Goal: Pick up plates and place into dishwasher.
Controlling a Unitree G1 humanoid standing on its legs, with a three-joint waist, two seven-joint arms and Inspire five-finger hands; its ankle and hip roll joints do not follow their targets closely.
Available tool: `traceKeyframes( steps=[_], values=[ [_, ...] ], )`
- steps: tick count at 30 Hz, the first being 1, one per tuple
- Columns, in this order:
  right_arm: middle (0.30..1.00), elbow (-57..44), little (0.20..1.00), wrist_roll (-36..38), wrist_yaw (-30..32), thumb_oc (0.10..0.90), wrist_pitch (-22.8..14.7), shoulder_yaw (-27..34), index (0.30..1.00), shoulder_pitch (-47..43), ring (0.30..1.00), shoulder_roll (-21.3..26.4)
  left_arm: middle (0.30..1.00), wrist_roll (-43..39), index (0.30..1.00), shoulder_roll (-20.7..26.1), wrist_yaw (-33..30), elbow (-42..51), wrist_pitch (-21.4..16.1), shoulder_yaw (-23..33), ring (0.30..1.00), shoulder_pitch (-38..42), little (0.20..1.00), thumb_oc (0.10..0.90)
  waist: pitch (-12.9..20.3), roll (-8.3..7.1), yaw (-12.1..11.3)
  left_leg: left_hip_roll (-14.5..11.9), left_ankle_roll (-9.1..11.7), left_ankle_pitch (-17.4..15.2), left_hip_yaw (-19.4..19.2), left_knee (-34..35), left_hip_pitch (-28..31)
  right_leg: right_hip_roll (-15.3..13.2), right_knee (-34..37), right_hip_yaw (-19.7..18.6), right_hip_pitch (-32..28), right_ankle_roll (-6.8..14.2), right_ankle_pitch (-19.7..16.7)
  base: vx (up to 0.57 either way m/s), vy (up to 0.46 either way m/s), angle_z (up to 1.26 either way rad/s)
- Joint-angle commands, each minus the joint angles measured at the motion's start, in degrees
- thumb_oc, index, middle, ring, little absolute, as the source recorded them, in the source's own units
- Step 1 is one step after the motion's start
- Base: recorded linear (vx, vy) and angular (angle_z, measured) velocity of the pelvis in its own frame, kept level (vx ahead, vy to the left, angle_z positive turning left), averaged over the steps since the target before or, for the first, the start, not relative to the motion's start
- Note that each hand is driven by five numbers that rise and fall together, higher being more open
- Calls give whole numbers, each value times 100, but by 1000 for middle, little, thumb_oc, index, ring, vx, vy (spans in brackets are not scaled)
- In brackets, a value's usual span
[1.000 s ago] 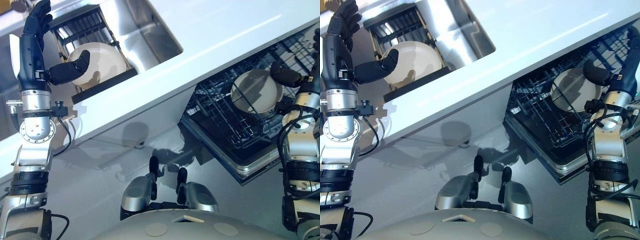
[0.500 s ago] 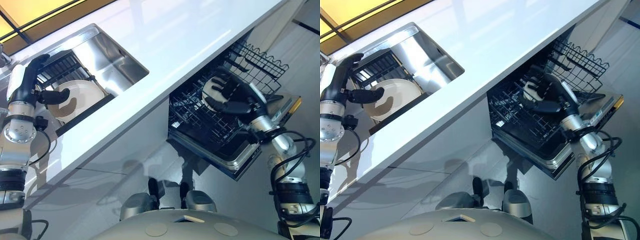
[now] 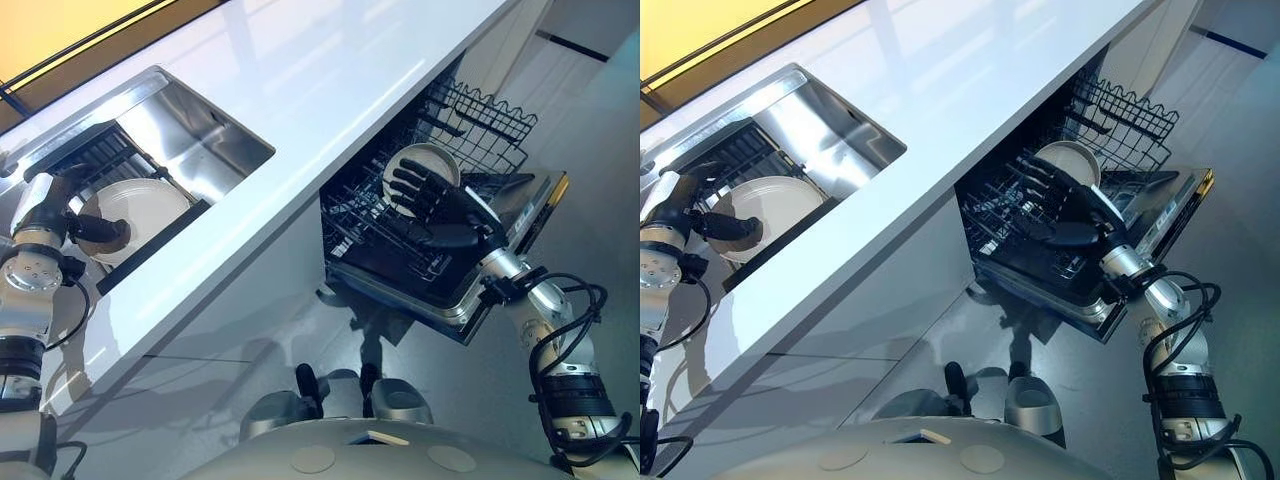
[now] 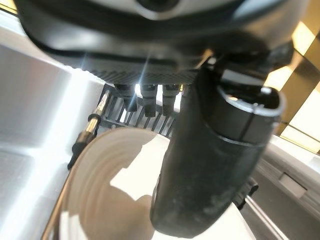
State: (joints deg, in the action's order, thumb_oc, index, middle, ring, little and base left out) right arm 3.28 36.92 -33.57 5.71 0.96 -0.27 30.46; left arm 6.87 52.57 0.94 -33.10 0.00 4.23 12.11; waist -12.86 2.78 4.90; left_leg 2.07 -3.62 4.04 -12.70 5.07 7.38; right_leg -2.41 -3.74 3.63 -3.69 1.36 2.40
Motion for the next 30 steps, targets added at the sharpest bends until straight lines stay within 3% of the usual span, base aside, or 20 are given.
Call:
traceKeyframes(
  steps=[1,8,13,14,15,17,18,19,30],
  values=[
    [900,-538,900,120,-505,800,-102,-252,900,-169,900,89,900,59,900,808,-41,-242,-61,-103,900,967,900,800,513,85,38,412,-149,-990,89,-488,-57,-312,-637,105,563,746,-26,35,57,-12],
    [900,-577,900,160,-402,800,149,-623,900,-65,900,295,900,-5,900,1119,860,-672,494,-559,900,1532,900,800,404,131,106,431,-149,-986,78,-541,-145,-304,-589,25,658,764,-54,35,50,-6],
    [900,-795,900,254,-365,800,322,-686,900,83,900,377,900,-578,900,1458,2098,-972,873,-714,900,1649,900,800,312,211,156,435,-139,-980,43,-561,-197,-285,-458,-15,694,785,-72,14,27,-5],
    [900,-857,900,283,-337,800,318,-684,900,131,900,387,862,-830,862,1513,2326,-968,968,-674,862,1587,856,756,284,223,153,435,-137,-978,38,-572,-212,-284,-435,-19,706,794,-86,-12,-4,-8],
    [900,-897,900,303,-312,800,319,-682,900,159,900,387,662,-953,662,1532,2446,-967,955,-637,662,1528,623,523,269,231,150,434,-139,-979,38,-584,-226,-283,-422,-18,713,796,-89,-20,-14,-8],
    [900,-962,900,302,-277,800,310,-645,900,218,900,363,526,-1306,526,1546,2718,-902,993,-513,526,1365,464,364,236,249,132,435,-142,-981,46,-607,-254,-283,-402,-11,728,802,-90,-9,-9,-3],
    [900,-990,900,303,-244,800,296,-637,900,235,900,356,382,-1422,382,1535,2793,-872,943,-457,382,1280,296,196,220,255,122,438,-140,-979,57,-618,-265,-283,-396,0,731,801,-90,0,0,0],
    [900,-1014,900,316,-228,800,292,-625,900,255,900,353,300,-1589,300,1513,2876,-817,916,-397,300,1189,200,100,216,258,109,441,-137,-978,69,-620,-272,-282,-384,15,733,802,-90,-23,-34,-3],
    [900,-882,900,323,-150,800,175,-625,900,339,900,138,300,-2252,300,1261,2423,-212,571,-102,300,956,200,100,344,209,-6,417,-92,-942,178,-595,-249,-242,-245,144,564,748,-29,-11,-71,-1]
  ],
)
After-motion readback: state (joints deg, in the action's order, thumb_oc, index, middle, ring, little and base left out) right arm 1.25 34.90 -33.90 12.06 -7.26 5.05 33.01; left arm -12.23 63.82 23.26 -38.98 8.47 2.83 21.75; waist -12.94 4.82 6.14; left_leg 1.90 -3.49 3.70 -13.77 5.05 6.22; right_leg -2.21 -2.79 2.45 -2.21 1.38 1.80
